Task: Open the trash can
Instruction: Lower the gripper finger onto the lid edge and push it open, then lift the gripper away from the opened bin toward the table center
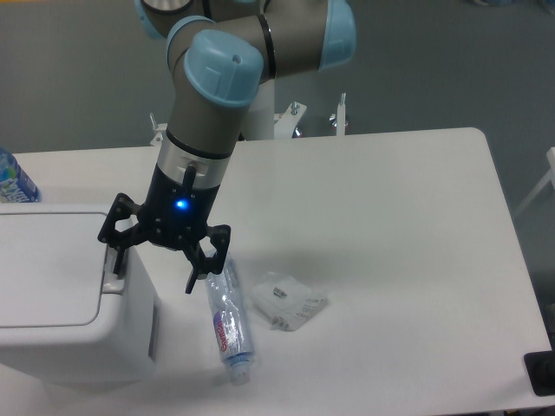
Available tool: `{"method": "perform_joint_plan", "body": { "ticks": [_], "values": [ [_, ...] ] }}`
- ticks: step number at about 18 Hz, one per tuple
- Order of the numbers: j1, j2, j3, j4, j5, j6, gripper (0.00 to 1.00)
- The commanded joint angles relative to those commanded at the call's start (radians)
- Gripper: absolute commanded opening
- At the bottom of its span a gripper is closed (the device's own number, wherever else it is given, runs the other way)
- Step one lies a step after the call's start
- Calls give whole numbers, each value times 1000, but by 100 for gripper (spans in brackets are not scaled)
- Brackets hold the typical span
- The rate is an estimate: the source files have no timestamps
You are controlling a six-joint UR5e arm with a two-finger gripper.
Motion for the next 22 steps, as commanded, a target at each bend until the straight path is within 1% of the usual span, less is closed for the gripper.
{"method": "perform_joint_plan", "body": {
  "ticks": [9, 11, 14, 16, 18, 19, 22],
  "values": [
    [0, -6, 5, 3, 20, 0, 100],
    [0, 0, 18, -2, 20, -3, 100],
    [3, 12, 55, -3, 20, -6, 100],
    [15, 9, 67, 3, 21, 2, 100],
    [58, 8, 63, 3, 31, 12, 100],
    [78, 5, 58, 3, 49, 32, 100],
    [94, -14, 61, 3, 135, 49, 100]
  ]
}}
